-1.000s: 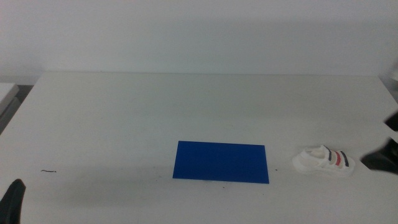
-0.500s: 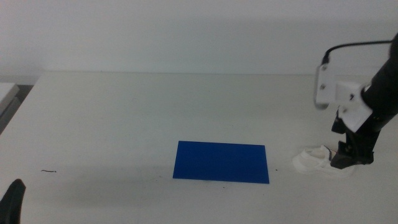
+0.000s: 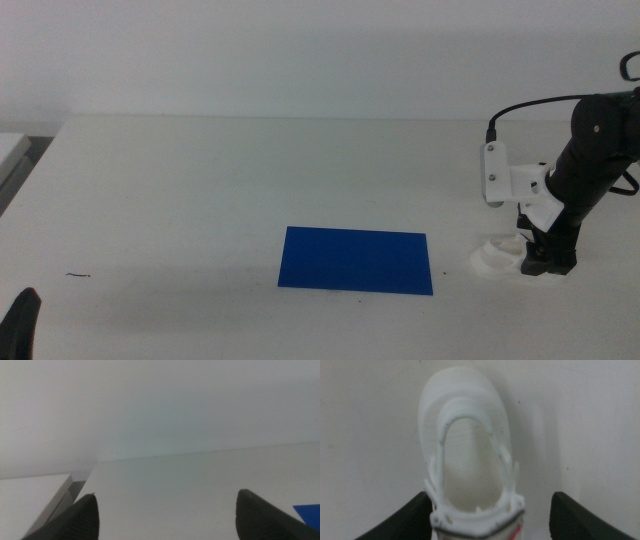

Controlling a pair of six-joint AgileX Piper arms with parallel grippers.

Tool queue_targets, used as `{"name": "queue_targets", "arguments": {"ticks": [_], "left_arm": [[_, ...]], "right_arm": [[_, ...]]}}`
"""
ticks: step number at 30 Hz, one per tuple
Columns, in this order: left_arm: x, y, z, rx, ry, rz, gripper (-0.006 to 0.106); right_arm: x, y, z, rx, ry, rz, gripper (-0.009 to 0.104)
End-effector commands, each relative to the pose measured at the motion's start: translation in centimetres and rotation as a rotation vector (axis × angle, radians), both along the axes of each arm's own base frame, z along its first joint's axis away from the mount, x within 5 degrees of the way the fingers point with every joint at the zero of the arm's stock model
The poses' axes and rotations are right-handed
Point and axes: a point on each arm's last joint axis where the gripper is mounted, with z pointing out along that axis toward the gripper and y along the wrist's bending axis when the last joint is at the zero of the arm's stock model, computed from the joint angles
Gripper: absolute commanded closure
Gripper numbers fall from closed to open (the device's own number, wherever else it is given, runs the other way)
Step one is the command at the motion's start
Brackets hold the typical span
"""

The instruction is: Use one arm to grab the shoe from the table and place it on the mat.

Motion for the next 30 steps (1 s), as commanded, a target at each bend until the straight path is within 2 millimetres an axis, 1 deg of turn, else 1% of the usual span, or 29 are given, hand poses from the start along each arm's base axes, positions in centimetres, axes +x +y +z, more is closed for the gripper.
{"name": "queue_targets", "arguments": {"ticks": [1,2,3,7,8,9,12,13,16,19,22,25,28,30], "left_arm": [[0.0,0.0,0.0,-0.007,-0.005,-0.001,0.007],[0.0,0.0,0.0,-0.007,-0.005,-0.001,0.007],[0.0,0.0,0.0,-0.007,-0.005,-0.001,0.007],[0.0,0.0,0.0,-0.007,-0.005,-0.001,0.007],[0.0,0.0,0.0,-0.007,-0.005,-0.001,0.007],[0.0,0.0,0.0,-0.007,-0.005,-0.001,0.007],[0.0,0.0,0.0,-0.007,-0.005,-0.001,0.007],[0.0,0.0,0.0,-0.007,-0.005,-0.001,0.007],[0.0,0.0,0.0,-0.007,-0.005,-0.001,0.007],[0.0,0.0,0.0,-0.007,-0.005,-0.001,0.007],[0.0,0.0,0.0,-0.007,-0.005,-0.001,0.007],[0.0,0.0,0.0,-0.007,-0.005,-0.001,0.007],[0.0,0.0,0.0,-0.007,-0.005,-0.001,0.007],[0.0,0.0,0.0,-0.007,-0.005,-0.001,0.007]], "right_arm": [[0.6,-0.2,-0.4,-0.004,-0.021,0.006,0.037],[0.7,-0.2,-0.7,-0.004,-0.021,0.006,0.039],[0.7,-0.2,-1.0,-0.005,-0.015,0.006,0.044],[0.6,0.3,-1.1,0.001,-0.003,-0.026,0.08],[0.5,0.6,-0.8,0.008,-0.008,-0.053,0.086],[0.4,0.9,-0.4,-0.003,-0.013,-0.062,0.088],[0.0,2.6,1.8,-0.028,-0.031,-0.072,0.089],[-0.2,3.6,2.7,-0.029,-0.032,-0.049,0.089],[-0.7,7.3,5.0,-0.019,-0.044,0.01,0.089],[-0.8,11.4,6.3,0.006,-0.071,0.05,0.089],[-0.8,15.3,6.4,0.016,-0.073,0.101,0.089],[-0.5,18.3,6.0,0.022,-0.062,0.101,0.089],[-0.3,20.0,5.6,0.039,-0.064,0.073,0.089],[-0.3,20.4,5.2,0.049,-0.049,0.042,0.089]]}}
